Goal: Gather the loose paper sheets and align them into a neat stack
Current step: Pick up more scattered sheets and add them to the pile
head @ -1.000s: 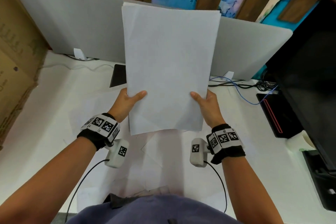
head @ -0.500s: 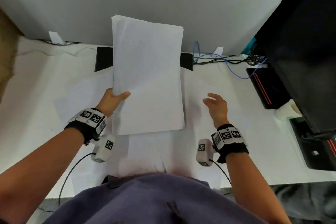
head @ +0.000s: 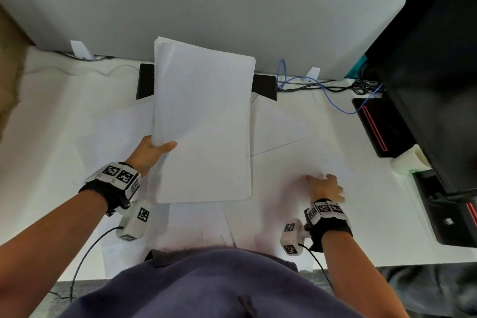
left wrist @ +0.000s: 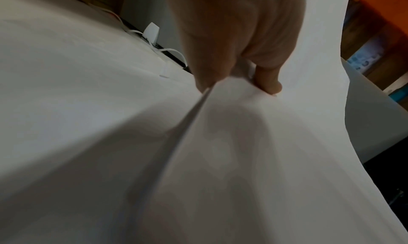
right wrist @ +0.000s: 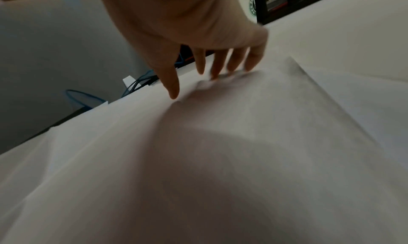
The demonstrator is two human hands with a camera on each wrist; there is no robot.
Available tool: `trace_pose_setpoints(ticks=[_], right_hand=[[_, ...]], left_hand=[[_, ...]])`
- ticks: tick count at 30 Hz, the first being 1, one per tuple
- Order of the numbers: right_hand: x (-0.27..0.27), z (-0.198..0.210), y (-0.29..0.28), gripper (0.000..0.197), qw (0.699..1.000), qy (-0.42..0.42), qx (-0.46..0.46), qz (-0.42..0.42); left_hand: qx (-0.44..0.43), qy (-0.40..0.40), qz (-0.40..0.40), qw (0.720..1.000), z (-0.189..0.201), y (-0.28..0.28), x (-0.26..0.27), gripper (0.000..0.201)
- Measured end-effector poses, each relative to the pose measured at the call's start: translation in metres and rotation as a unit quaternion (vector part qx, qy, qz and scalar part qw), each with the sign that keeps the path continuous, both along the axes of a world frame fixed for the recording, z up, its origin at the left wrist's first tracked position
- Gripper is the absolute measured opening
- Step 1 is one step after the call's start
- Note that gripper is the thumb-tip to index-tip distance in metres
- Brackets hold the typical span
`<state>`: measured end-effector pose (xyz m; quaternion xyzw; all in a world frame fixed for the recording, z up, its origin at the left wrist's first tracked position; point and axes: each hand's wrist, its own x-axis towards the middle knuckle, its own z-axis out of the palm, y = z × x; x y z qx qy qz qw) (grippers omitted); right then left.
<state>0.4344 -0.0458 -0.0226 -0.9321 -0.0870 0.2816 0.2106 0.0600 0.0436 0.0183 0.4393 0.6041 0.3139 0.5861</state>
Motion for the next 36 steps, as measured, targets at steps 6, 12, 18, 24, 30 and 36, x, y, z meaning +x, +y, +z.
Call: trace_pose_setpoints(ticks=[6, 12, 18, 24, 30, 36], right_hand=[[-0.006, 0.009, -0.009, 0.100, 0.992, -0.006, -0.012, -0.129], [-0.007, 0.004, 0.017, 0.053, 0.992, -0.040, 0.118, -0.005], [-0.007, 0.001, 0.025, 0.031, 0.968, -0.124, 0.181, 0.119], [-0.013, 0.011, 0.034, 0.033, 0.922, -0.215, 0.260, 0.188], [-0.010, 0.015, 0.050, 0.056, 0.962, 0.061, 0.219, 0.152], [-0.025, 0.014, 0.068, 0.046, 0.945, 0.203, 0.195, 0.165]], left_hand=[[-0.002, -0.005, 0.015, 1.000, 0.001, 0.001, -0.015, 0.007], [-0.017, 0.017, 0.011, 1.000, -0.008, 0.006, -0.020, 0.003], [-0.018, 0.009, 0.008, 1.000, -0.009, 0.008, -0.018, 0.006], [-0.029, 0.014, 0.024, 0.999, -0.011, 0.007, -0.025, 0.005], [-0.034, 0.003, 0.045, 0.998, -0.012, 0.003, -0.031, 0.003], [-0.051, 0.011, 0.071, 0.996, -0.022, 0.002, -0.035, 0.002]])
